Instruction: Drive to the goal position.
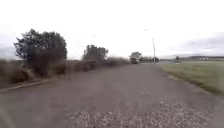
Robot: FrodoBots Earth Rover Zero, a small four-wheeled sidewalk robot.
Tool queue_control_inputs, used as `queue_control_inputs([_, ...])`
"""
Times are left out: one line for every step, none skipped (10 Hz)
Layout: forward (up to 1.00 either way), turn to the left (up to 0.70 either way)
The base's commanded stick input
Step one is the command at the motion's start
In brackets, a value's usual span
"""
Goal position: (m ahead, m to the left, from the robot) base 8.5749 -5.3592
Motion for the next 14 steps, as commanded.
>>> queue_control_inputs([0.7,-0.35])
queue_control_inputs([0.7,-0.35])
queue_control_inputs([0.7,-0.35])
queue_control_inputs([0.7,-0.35])
queue_control_inputs([0.7,-0.35])
queue_control_inputs([0.7,-0.35])
queue_control_inputs([0.7,-0.23])
queue_control_inputs([0.7,-0.07])
queue_control_inputs([0.7,0.0])
queue_control_inputs([0.7,0.0])
queue_control_inputs([0.7,0.0])
queue_control_inputs([0.7,0.0])
queue_control_inputs([0.7,0.0])
queue_control_inputs([0.7,0.0])
